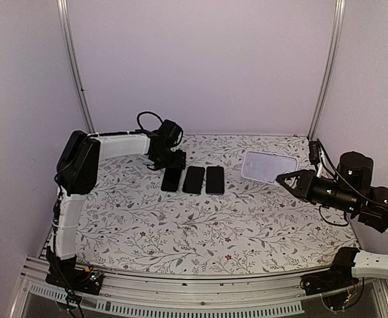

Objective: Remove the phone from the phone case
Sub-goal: Place the phone at the center of the board.

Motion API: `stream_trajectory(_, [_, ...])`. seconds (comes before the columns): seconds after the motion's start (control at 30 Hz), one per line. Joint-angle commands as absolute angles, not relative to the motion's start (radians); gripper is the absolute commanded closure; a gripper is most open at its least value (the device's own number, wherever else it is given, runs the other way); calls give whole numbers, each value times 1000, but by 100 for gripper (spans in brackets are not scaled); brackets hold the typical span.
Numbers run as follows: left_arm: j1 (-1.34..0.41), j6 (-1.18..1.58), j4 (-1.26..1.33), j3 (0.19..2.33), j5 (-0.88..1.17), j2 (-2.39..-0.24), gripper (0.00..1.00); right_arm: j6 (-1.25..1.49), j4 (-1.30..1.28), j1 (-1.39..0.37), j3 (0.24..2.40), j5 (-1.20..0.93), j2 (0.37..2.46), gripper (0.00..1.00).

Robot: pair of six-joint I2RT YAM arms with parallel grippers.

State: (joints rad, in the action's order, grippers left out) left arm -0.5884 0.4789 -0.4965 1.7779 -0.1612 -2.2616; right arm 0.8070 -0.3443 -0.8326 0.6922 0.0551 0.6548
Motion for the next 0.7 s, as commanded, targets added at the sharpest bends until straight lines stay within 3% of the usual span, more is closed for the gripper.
stream_trajectory(0.0, [-566, 469, -542, 1893, -163, -2311, 68, 801, -355, -828, 690, 63, 640, 97])
stream_trajectory(0.43, [-554, 509, -612, 1999, -163, -2438, 67, 803, -384, -828, 700, 72, 628, 96])
stream_trajectory(0.67, [-551, 538, -617, 1990, -163, -2448, 61, 805, -387, -828, 701, 71, 635, 96])
